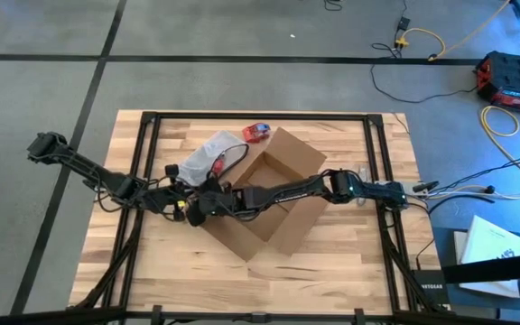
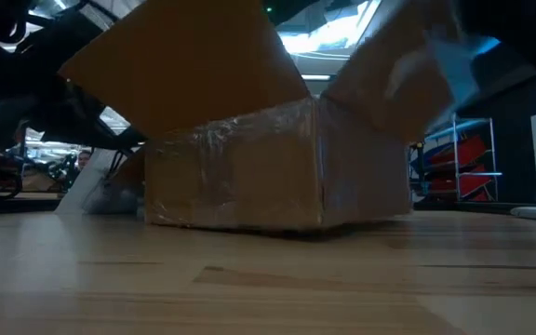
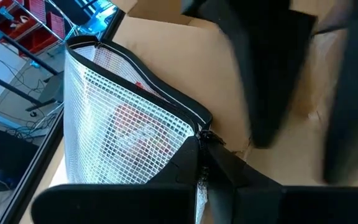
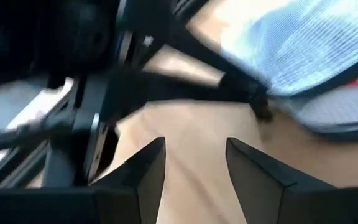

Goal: Unpack boxes
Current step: Close the transparent zip bag

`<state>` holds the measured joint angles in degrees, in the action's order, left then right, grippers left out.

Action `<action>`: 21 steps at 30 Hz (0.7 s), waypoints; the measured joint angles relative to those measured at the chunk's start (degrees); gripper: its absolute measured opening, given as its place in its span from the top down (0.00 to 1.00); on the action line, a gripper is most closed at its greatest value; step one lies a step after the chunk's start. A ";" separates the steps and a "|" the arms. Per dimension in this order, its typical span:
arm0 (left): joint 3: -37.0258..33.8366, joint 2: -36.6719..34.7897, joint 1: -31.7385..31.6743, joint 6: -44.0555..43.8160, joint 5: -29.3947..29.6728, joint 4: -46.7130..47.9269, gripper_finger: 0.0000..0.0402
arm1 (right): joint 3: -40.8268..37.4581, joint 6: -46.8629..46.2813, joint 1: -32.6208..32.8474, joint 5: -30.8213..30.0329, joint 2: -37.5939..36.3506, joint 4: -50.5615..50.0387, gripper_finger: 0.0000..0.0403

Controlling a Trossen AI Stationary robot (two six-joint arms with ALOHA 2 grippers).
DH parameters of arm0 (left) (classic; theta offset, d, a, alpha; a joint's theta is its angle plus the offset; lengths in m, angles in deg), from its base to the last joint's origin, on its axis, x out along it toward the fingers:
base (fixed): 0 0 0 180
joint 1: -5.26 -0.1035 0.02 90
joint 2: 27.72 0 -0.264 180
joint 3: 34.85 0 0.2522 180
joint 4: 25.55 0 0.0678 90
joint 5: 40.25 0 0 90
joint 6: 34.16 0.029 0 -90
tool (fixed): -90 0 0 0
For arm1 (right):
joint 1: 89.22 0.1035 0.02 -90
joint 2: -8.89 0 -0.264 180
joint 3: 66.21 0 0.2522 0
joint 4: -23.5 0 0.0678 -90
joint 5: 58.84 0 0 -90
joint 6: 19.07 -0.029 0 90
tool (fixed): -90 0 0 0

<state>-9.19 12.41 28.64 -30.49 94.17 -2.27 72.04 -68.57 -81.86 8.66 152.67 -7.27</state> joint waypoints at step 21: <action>0.02 -0.80 -0.07 -0.51 0.12 -0.56 1.00 | 0.02 0.45 -0.91 -7.65 -0.07 -3.46 0.61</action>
<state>-9.17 11.61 28.57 -31.00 94.29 -2.83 72.06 -68.12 -82.77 1.01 152.61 -10.73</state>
